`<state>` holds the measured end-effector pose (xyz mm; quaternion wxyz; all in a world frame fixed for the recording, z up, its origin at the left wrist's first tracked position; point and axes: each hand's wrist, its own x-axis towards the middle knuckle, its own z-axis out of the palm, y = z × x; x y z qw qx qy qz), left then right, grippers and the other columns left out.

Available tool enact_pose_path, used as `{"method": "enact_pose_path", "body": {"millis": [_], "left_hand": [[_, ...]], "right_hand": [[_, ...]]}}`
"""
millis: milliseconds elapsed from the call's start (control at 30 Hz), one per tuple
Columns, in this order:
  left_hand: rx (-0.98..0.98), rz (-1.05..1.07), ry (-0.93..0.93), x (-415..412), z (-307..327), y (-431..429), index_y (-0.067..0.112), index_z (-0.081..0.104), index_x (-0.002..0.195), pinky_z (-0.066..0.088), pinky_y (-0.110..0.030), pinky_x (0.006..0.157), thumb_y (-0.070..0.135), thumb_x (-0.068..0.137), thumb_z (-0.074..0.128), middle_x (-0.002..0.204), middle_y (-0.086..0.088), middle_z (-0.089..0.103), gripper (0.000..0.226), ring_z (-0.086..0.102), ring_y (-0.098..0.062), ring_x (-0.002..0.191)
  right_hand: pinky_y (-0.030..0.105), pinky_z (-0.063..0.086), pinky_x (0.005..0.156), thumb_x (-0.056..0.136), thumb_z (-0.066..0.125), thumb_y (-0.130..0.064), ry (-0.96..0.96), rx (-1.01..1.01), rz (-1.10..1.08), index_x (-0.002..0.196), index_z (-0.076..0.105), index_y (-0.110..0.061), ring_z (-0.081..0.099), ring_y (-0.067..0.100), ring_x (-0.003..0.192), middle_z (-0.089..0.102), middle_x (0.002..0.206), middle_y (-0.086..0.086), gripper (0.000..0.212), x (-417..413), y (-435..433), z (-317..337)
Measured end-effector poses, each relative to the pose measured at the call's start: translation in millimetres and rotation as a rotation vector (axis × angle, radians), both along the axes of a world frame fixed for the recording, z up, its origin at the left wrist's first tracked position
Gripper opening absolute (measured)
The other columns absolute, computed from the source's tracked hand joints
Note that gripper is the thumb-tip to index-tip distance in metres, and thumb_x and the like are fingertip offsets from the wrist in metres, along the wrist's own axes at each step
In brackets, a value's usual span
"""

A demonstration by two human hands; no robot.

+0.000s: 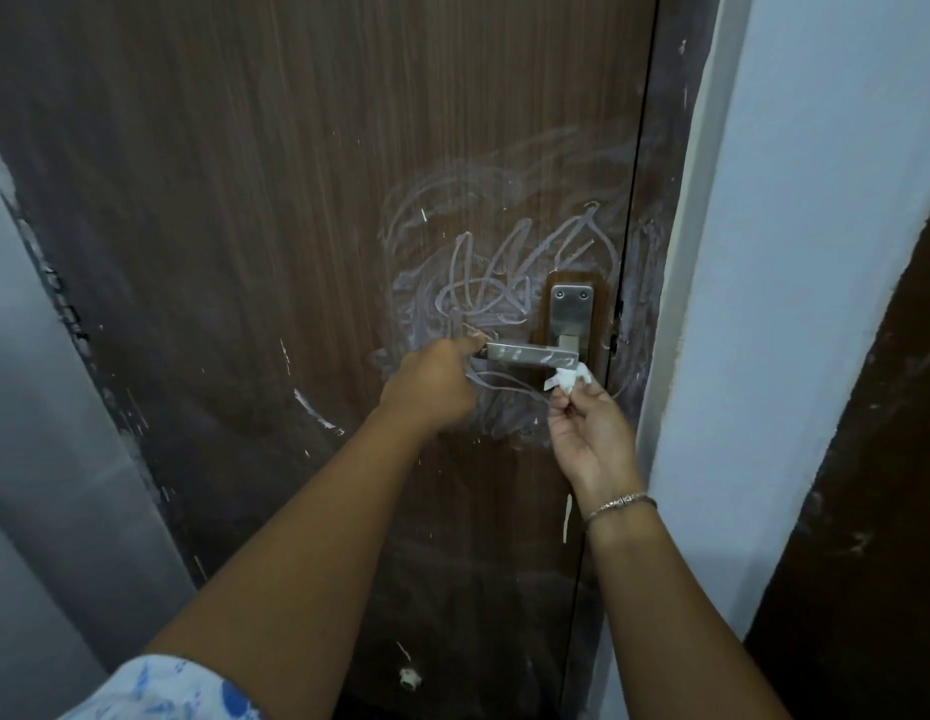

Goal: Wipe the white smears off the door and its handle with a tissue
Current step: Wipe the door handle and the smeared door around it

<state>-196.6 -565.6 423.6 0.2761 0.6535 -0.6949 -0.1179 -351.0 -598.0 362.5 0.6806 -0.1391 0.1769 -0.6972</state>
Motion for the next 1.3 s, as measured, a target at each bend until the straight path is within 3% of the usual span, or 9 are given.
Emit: {"method": "enact_pose_path", "body": {"millis": [400,533,700,833,933,1033,1133,1200,1300], "left_hand": [[-0.01,-0.009,0.006,0,-3,0,0.035,0.035,0.14,0.051,-0.051,0.086,0.009,0.081,0.054,0.13,-0.014,0.051,0.067,0.059,-0.038,0.103],[0.007,-0.007,0.011,0,-4,1,0.037,0.034,0.14,0.052,-0.051,0.086,0.008,0.081,0.054,0.126,-0.016,0.054,0.069,0.059,-0.039,0.102],[0.008,-0.009,0.011,0,-5,1,0.038,0.032,0.14,0.052,-0.052,0.083,0.006,0.081,0.053,0.119,-0.017,0.057,0.07,0.059,-0.041,0.1],[-0.005,-0.017,0.026,0,-7,1,0.037,0.032,0.141,0.052,-0.052,0.083,0.008,0.081,0.054,0.12,-0.014,0.056,0.07,0.059,-0.04,0.099],[-0.01,-0.018,0.024,1,-7,2,0.037,0.032,0.141,0.053,-0.049,0.081,0.006,0.081,0.054,0.118,-0.016,0.058,0.071,0.06,-0.039,0.098],[-0.015,-0.024,0.025,1,-7,3,0.038,0.03,0.141,0.052,-0.052,0.083,0.004,0.08,0.052,0.128,-0.013,0.052,0.073,0.06,-0.039,0.099],[-0.021,-0.028,0.019,2,-8,3,0.038,0.029,0.141,0.051,-0.054,0.084,0.006,0.081,0.052,0.132,-0.013,0.051,0.071,0.059,-0.04,0.101],[-0.03,-0.029,0.012,2,-9,3,0.038,0.03,0.141,0.05,-0.055,0.085,0.009,0.082,0.053,0.131,-0.013,0.051,0.07,0.059,-0.04,0.102],[-0.027,-0.029,-0.005,3,-9,2,0.04,0.028,0.141,0.05,-0.056,0.086,0.009,0.082,0.053,0.132,-0.013,0.051,0.071,0.059,-0.039,0.102]], "right_hand": [[0.013,0.046,0.046,0.095,0.034,0.007,-0.017,0.008,0.099,0.094,0.058,-0.004,0.051,0.012,0.07,0.057,0.09,0.011,0.026,1,-1,3],[0.011,0.044,0.046,0.095,0.033,0.006,-0.006,-0.011,0.094,0.091,0.058,-0.006,0.051,0.011,0.07,0.057,0.087,0.009,0.028,2,-3,7],[0.015,0.048,0.05,0.094,0.041,0.005,0.186,-0.04,0.039,0.098,0.06,-0.004,0.055,0.017,0.074,0.059,0.095,0.014,0.022,-6,2,-4],[0.017,0.051,0.051,0.094,0.039,0.005,0.065,0.016,0.047,0.092,0.059,-0.005,0.057,0.017,0.075,0.058,0.093,0.014,0.022,-9,-1,3],[0.018,0.052,0.053,0.094,0.04,0.004,0.107,0.005,0.039,0.095,0.06,-0.006,0.059,0.017,0.077,0.059,0.097,0.014,0.022,-11,-2,2],[0.021,0.054,0.058,0.092,0.045,0.004,0.335,-0.015,-0.073,0.098,0.061,-0.009,0.061,0.021,0.084,0.059,0.107,0.016,0.022,-17,2,-4],[0.026,0.055,0.065,0.092,0.049,0.0,0.735,-0.087,-0.327,0.087,0.061,-0.022,0.064,0.018,0.084,0.062,0.106,0.013,0.026,-20,8,0],[0.019,0.051,0.068,0.09,0.05,0.001,1.094,-0.234,-0.585,0.083,0.06,-0.03,0.063,0.01,0.081,0.062,0.104,0.008,0.033,-21,11,13],[0.003,0.037,0.068,0.081,0.054,0.006,1.516,-0.471,-0.838,0.095,0.065,-0.028,0.05,0.004,0.081,0.058,0.101,0.004,0.038,-28,6,45]]}}
